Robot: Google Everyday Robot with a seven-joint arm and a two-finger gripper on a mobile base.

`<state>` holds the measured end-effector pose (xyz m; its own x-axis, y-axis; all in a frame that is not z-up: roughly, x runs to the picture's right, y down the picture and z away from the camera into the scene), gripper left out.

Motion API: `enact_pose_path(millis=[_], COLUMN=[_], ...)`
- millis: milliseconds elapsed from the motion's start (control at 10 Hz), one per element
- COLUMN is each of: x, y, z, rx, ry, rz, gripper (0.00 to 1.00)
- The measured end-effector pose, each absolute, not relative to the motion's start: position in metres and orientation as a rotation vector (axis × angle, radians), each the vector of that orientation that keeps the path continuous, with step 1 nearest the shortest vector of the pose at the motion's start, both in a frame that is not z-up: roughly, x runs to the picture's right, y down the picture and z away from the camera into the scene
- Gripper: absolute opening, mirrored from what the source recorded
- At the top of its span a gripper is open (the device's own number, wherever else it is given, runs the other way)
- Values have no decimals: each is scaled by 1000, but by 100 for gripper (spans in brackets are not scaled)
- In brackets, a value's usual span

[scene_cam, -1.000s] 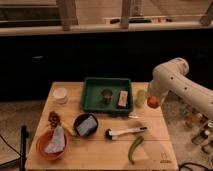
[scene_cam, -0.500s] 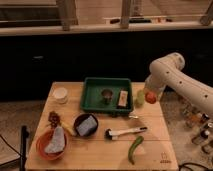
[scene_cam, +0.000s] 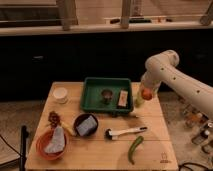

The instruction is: Place apple in plastic cup

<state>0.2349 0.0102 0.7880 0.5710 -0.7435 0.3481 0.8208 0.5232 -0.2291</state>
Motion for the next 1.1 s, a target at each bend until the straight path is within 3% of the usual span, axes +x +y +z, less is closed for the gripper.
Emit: enact_pose_path(millis=[1100], x=[247], y=[-10], z=[834], rx=[-408], ry=[-238], rz=[-929], gripper=[0])
